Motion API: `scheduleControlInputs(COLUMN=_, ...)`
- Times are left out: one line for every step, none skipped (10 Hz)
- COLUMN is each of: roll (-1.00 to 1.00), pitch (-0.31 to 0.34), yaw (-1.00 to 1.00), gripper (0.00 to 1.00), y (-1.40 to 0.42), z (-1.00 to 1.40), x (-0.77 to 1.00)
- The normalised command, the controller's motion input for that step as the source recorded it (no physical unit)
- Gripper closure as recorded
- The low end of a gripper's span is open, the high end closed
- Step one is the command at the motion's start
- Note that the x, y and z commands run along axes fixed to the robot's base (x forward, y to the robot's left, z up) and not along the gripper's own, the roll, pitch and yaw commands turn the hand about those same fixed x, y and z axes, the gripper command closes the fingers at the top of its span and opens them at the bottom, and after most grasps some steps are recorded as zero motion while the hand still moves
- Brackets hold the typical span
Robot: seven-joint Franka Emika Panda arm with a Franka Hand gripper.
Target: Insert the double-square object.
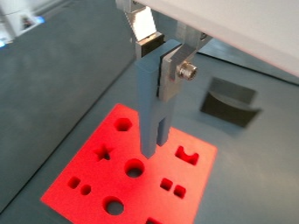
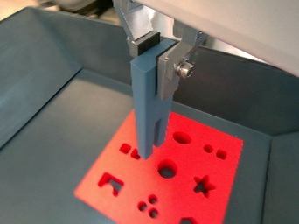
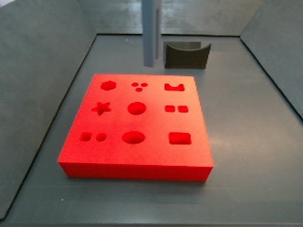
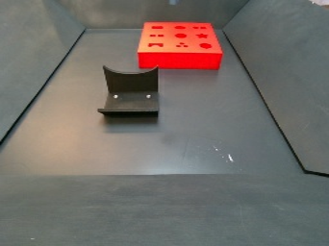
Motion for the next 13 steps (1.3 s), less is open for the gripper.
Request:
scheduleControlInputs(roll=0.02, pitch=0.0, yaw=-1.0, gripper=1.0, y=-0.1, z=-0.03, x=0.01)
scheduleControlInputs(roll=0.02, pitch=0.0, yaw=-1.0, gripper=1.0, y=-0.05, z=-0.04, x=0.0)
scheduleControlInputs(roll=0.02, pitch=0.0, yaw=-1.0, gripper=1.0, y=-0.03, z=-0.04, x=0.0)
scheduleControlInputs(roll=0.02, pitch=-0.001, yaw=-1.0, gripper=1.0, y=-0.03, z=-0.04, x=0.0)
scheduleControlInputs(roll=0.0, pitch=-0.019, yaw=-0.95, gripper=1.0, y=-0.01, z=-0.01, x=0.13)
scheduleControlInputs(roll=0.02, pitch=-0.004, yaw=-0.88, gripper=1.0, y=-0.01, z=-0.06, x=0.21)
scheduleControlInputs(roll=0.02, pitch=-0.003, yaw=-1.0, gripper=1.0, y=0.0, z=-0.08, x=0.04)
scheduleControlInputs(roll=0.01, pitch=0.0, yaw=-1.0, gripper=1.0, y=0.0, z=-0.06, x=0.0)
scheduleControlInputs(roll=0.01, pitch=0.0, yaw=-1.0, gripper=1.0, y=0.0, z=-0.05, x=0.0)
scheduleControlInputs(roll=0.01, pitch=0.0, yaw=-1.0, gripper=1.0, y=0.0, z=-0.05, x=0.0)
scheduleControlInputs(roll=0.01, pitch=0.0, yaw=-1.0, gripper=1.0, y=0.0, z=-0.05, x=0.0)
scheduleControlInputs(roll=0.03, pitch=0.0, yaw=-1.0, gripper=1.0, y=0.0, z=-0.07, x=0.0)
scheduleControlInputs(roll=0.09, pitch=0.036, yaw=-0.56, gripper=1.0, y=-0.13, z=0.0, x=0.04)
